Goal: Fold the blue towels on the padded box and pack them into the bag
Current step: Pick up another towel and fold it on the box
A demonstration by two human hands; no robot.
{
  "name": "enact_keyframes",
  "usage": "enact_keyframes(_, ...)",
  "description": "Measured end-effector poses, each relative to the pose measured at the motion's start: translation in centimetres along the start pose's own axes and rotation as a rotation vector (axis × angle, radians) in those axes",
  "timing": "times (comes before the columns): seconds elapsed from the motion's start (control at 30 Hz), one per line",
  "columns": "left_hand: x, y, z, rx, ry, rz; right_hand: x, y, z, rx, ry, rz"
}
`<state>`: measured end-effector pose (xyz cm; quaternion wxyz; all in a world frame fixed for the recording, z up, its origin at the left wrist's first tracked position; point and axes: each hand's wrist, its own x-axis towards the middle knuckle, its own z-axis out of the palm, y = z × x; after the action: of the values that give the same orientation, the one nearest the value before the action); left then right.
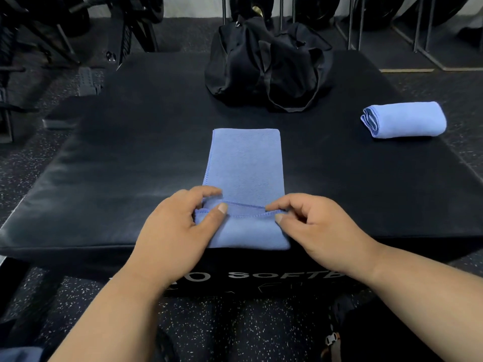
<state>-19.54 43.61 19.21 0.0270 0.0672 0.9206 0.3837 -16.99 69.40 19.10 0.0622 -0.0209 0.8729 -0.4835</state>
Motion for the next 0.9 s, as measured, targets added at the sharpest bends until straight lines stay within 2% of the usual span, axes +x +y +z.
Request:
enact_keyframes(0.17,0.21,-0.06,-0.21,-0.165,-0.052,0.035,-0.2,-0.12,-0.19,0.024,-0.007,0.001)
enact_keyframes(0.37,-0.15,-0.26,-0.92,-0.312,-0.034,-0.126,-0.09,-0.18,-0.37,0.051,0.038,0.029)
enact_keyframes(0.73,0.33,-0.28,-0.51,-0.279,0.046,-0.167,0.51,-0.08,-0.16,0.063,0.099,0.047)
enact_keyframes(0.9,0.49,-0.62,-0.67,-0.17,-0.052,-0.145,0.69,0.21,0.14,0.09,0.1,0.041)
